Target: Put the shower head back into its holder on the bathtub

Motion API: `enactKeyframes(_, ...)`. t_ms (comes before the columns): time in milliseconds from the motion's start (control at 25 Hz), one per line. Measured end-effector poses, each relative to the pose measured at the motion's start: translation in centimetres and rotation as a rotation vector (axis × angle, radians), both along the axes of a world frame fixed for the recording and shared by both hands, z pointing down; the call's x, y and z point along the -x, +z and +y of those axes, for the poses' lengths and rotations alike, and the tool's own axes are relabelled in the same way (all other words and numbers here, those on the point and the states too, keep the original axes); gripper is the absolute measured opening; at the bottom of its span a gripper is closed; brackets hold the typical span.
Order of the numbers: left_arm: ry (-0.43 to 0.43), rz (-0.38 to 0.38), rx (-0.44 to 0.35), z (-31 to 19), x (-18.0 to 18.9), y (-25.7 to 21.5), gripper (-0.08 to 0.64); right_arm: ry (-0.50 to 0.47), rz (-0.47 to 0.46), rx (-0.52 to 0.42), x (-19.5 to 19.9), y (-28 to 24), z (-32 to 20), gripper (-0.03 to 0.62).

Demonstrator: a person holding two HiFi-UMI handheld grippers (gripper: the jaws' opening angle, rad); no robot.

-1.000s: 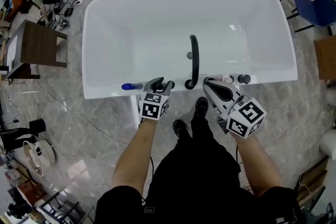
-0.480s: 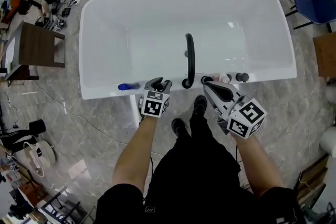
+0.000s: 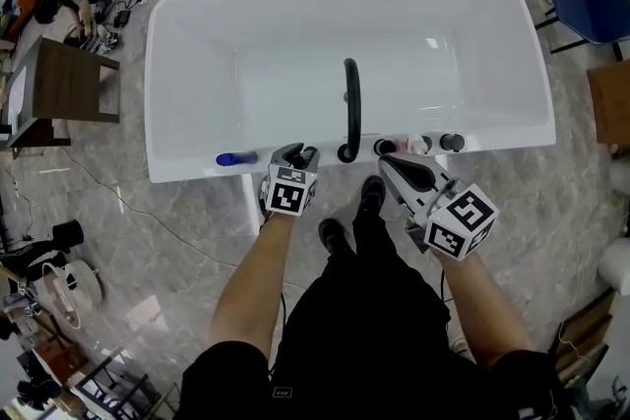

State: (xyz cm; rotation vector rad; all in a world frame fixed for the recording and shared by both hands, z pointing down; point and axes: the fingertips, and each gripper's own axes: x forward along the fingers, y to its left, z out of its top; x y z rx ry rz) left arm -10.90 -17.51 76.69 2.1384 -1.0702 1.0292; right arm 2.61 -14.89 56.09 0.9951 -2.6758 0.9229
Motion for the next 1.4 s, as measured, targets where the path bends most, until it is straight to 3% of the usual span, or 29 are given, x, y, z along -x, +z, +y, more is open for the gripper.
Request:
enactKeyframes(200, -0.006, 0.014, 0.001, -0.2, -0.2, 0.1, 0.155, -0.01, -0.004, 0.008, -0.1, 0.4, -0.1, 0.015)
enactKeyframes(320, 0.009, 0.029, -0.019, -0.2, -0.7, -0.8, 0.235, -0.009, -0.006, 0.017, 0.0, 0.1, 0.1, 0.015)
enactKeyframes(440, 0.0, 0.025, -0.047, -0.4, -0.8, -1.8, 0.252, -0.016, -0.01, 0.018, 0.3, -0.2, 0.0, 0.015)
enactKeyframes(840, -0.07, 0.07, -0.103, -0.3, 1.3, -5.0, 0.253, -0.072, -0.002, -0.034, 2.9, -2.9, -0.7, 0.015)
enactKeyframes(1120, -0.056, 0.067, -0.173, 1.2, 2.8, -8.0, 0.249, -0.098, 0.008, -0.058, 4.5, -4.5, 0.4, 0.015)
enactKeyframes(1320, -0.055, 0.081, -0.196, 3.3, 5.0, -11.0, 0.224, -0.088, 0.008, -0.059, 5.8, -5.8, 2.1, 0.015)
enactKeyframes(1400, -0.036, 0.077, -0.232, 4.1, 5.7, -12.7, 0.181, -0.083, 0.008, -0.067, 6.3, -6.4, 2.7, 0.015)
